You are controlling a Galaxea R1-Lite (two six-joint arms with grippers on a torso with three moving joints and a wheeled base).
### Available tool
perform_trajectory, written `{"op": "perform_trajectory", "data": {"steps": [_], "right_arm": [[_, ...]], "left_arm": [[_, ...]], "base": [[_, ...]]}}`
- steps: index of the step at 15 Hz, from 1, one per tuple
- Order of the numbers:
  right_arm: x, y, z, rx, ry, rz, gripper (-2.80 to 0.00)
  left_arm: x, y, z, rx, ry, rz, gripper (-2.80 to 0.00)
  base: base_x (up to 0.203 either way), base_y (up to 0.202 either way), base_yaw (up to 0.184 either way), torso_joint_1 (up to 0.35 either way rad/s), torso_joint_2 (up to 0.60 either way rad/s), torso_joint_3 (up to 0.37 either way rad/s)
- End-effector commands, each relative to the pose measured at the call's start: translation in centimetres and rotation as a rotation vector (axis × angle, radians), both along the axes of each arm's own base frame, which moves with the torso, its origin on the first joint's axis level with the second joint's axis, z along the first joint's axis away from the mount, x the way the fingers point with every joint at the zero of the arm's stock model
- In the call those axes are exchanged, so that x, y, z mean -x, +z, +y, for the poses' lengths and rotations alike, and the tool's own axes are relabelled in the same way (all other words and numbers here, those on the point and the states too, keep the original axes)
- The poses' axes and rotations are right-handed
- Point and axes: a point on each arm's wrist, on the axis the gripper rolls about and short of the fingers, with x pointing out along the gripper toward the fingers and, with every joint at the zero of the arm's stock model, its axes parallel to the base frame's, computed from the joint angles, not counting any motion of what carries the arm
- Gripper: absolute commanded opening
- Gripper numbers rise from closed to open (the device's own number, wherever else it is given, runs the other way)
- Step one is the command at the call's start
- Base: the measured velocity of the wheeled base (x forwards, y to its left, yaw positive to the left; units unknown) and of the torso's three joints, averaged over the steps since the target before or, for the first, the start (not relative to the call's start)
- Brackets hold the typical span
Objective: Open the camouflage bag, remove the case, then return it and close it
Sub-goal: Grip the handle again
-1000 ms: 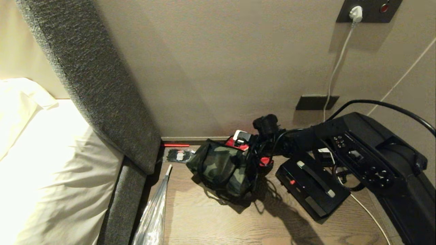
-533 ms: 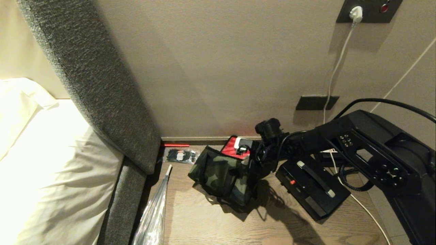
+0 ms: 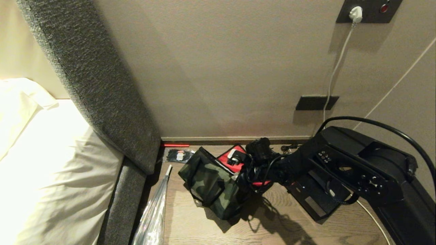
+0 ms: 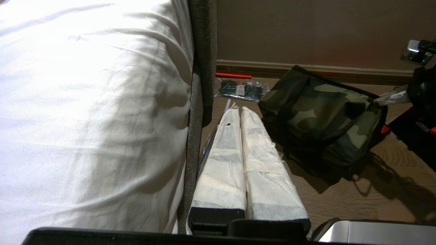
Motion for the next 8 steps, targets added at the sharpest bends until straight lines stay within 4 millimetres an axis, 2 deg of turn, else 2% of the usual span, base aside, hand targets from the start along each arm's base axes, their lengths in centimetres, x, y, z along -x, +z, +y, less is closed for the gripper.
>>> {"op": "perform_trajectory", "data": {"steps": [1, 5, 8], "right_arm": [[0.9, -2.0, 1.3, -0.031, 0.016, -0.017, -2.8], [2.7, -3.0, 0.3, -0.006, 0.003, 0.051, -2.8], [2.7, -3.0, 0.0, -0.049, -0.047, 0.077, -2.8]], "left_arm": [[0.0, 0.0, 0.0, 0.001, 0.001, 0.003, -2.8], [0.0, 0.0, 0.0, 0.001, 0.001, 0.004, -2.8], [0.0, 0.0, 0.0, 0.001, 0.001, 0.004, -2.8]], "base": [[0.0, 0.0, 0.0, 0.0, 0.0, 0.0], [0.0, 0.0, 0.0, 0.0, 0.0, 0.0], [0.0, 0.0, 0.0, 0.0, 0.0, 0.0]]}}
